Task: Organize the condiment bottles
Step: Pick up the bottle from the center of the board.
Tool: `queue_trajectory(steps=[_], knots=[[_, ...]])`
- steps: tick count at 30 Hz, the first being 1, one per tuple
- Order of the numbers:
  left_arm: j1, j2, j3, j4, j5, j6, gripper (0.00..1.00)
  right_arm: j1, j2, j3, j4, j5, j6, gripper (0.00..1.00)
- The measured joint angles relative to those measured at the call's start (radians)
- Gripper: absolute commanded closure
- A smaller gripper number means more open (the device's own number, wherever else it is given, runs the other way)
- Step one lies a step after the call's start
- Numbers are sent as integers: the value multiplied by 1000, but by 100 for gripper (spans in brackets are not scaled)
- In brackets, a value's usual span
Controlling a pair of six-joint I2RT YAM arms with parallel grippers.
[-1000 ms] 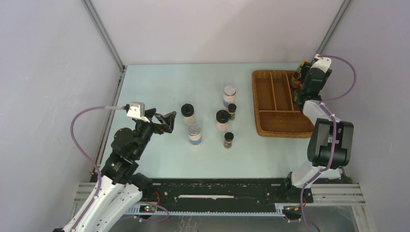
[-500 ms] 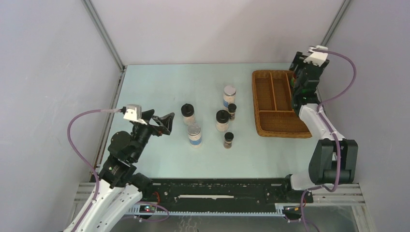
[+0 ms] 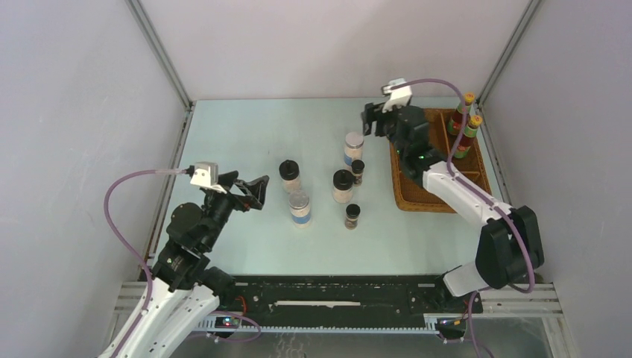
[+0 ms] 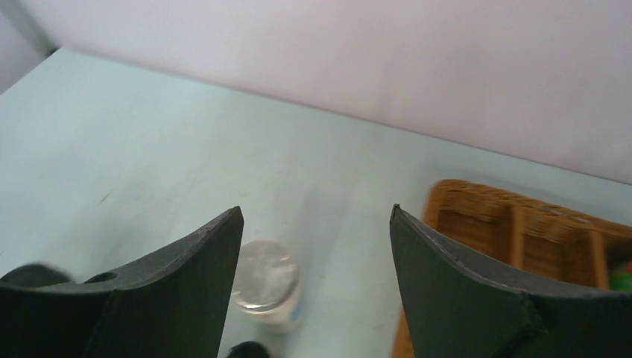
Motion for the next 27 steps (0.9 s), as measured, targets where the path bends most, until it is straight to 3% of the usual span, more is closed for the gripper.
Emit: queue_trajectory(steps=[12, 27], knots=[[0, -17, 0, -11, 0, -3, 0, 124, 156, 105, -174, -115, 80, 18], [0, -14, 0, -11, 0, -3, 0, 141, 272, 227, -395, -9, 164, 17]])
